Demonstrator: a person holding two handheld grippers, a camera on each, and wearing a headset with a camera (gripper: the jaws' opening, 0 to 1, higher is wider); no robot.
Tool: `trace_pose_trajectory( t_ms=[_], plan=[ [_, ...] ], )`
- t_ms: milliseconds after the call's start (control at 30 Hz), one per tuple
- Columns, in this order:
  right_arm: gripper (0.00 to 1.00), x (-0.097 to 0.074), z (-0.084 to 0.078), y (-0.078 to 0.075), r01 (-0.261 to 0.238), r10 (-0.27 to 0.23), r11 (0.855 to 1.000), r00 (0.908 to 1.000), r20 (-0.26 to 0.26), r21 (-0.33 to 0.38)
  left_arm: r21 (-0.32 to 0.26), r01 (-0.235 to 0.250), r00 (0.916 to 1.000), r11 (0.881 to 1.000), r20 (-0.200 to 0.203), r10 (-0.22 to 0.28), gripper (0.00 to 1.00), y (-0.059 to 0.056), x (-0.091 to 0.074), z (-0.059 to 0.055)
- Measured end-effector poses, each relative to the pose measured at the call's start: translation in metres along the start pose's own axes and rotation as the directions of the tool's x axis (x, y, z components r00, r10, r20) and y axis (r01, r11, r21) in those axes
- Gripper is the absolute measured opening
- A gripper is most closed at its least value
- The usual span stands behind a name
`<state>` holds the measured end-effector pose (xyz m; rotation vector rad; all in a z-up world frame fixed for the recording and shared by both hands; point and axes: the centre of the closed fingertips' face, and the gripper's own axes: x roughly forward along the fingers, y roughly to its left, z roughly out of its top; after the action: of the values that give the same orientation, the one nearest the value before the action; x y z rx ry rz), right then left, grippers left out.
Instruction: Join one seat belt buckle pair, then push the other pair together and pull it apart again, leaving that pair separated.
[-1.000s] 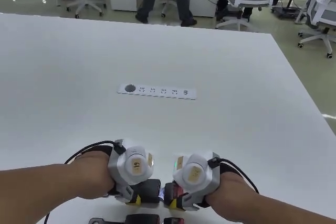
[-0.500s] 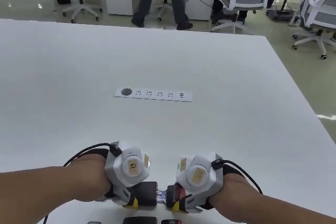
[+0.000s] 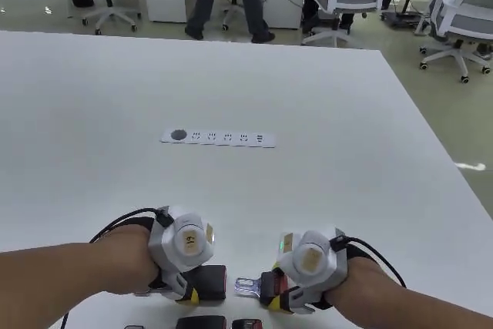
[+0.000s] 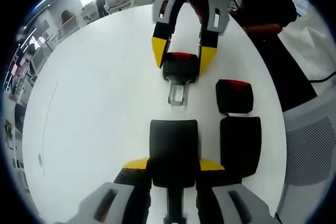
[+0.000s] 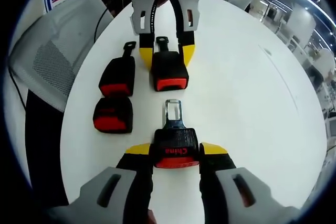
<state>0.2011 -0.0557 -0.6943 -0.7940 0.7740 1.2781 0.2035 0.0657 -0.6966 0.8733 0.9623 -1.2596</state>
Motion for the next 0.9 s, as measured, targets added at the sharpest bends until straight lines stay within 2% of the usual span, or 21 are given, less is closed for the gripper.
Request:
trace_pose_trajectory(
  t_ms=[67,100,267,300,433,500,733,900],
  plan=[
    [0.32,-0.001,-0.009,-0.002,0.004,-0.004,1.0,0.9999,-0.009,-0.001,-0.002,-0.001,1.0,1.0,-0.002,0.001,0.32,0.0,0.0,0.0],
    [0.32,-0.008,-0.01,-0.002,0.008,-0.008,1.0,0.9999,-0.014,0.0,-0.002,-0.002,1.0,1.0,-0.003,0.002,0.32,0.0,0.0,0.0],
    [0.32,-0.021,-0.041,-0.007,0.025,-0.025,1.0,0.9987,-0.044,0.01,-0.011,-0.011,0.9999,1.0,-0.004,0.011,0.32,0.003,0.002,-0.002],
    [0.32,-0.029,-0.042,-0.005,0.029,-0.028,0.999,0.9985,-0.047,0.016,-0.012,-0.013,0.9999,1.0,-0.004,0.013,0.32,0.003,0.002,-0.002],
    [0.32,-0.041,-0.06,-0.008,0.05,-0.048,0.999,0.9962,-0.073,0.016,-0.016,-0.017,0.9998,1.0,-0.003,0.017,0.33,0.004,0.001,-0.002],
    [0.32,-0.041,-0.07,-0.011,0.05,-0.048,0.999,0.9951,-0.087,0.019,-0.015,-0.017,0.9998,1.0,-0.002,0.017,0.33,0.003,0.001,-0.002],
    [0.32,-0.054,-0.087,-0.011,0.059,-0.056,0.998,0.99,-0.13,0.016,-0.011,-0.011,0.9999,1.0,0.013,0.011,0.33,0.003,0.001,-0.001],
    [0.33,-0.05,-0.094,-0.013,0.057,-0.051,0.998,0.9894,-0.136,0.04,-0.018,-0.01,0.9999,1.0,0.006,0.01,0.33,0.003,0.001,0.0]
  ],
)
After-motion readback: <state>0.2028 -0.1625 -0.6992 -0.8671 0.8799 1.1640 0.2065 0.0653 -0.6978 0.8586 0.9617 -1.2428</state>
